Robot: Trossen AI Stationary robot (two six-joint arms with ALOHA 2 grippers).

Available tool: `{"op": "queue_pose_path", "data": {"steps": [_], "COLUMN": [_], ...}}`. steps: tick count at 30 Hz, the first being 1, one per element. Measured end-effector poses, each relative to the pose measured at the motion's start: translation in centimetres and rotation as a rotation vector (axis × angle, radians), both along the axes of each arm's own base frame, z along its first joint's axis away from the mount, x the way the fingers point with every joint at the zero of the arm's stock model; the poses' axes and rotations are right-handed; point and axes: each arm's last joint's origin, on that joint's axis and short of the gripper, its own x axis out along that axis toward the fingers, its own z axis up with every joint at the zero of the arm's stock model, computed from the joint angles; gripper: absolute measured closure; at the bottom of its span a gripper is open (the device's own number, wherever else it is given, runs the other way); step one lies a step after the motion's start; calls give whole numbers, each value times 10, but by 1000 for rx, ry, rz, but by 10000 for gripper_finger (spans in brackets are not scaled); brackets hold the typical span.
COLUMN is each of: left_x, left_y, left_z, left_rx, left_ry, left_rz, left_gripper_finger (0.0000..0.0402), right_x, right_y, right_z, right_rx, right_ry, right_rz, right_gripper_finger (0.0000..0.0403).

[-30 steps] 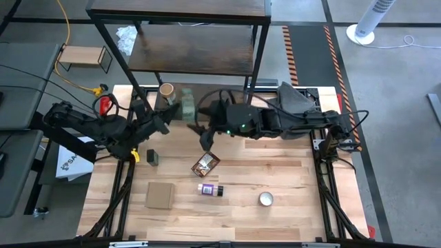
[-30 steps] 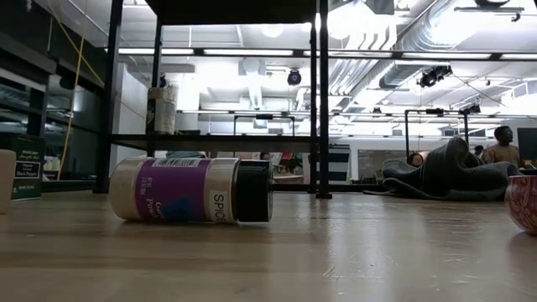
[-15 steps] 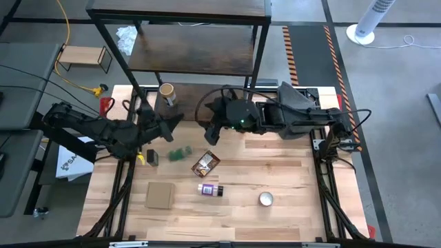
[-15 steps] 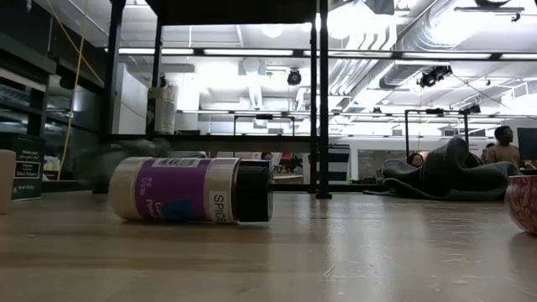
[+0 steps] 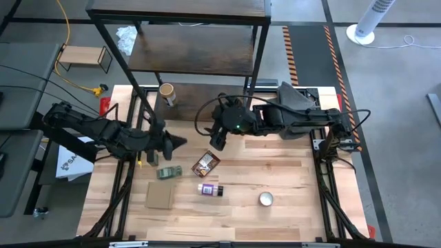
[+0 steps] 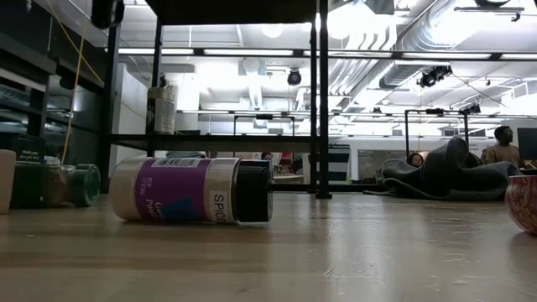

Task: Shelf spices
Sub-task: Put the green seasoning bottle on the shelf

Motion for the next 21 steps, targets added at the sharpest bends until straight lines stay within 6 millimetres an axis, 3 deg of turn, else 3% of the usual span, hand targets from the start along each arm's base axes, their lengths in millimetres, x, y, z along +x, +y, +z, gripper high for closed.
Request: {"op": "queue_pose_path", "data": {"steps": [7,12,17,21], "left_x": [-15,-22,-6,7], "left_y": [-5,-4,-13,-18], "left_z": [-27,-52,-81,-99], "left_rx": [-117,-48,-56,-8], "left_ry": [371,677,762,843], "left_rz": [-293,-323,-403,-455], "left_gripper_finger": [220,143,97,85], "right_x": [-7,-10,-11,-13], "right_y": [-1,-1,-1,-3], "right_z": [-8,-11,-13,-14], "right_rx": [-9,15,26,10], "right_ry": [114,145,155,174], "right_rz": [2,-22,-55,-92], "right_gripper_finger": [100,100,100,100]}}
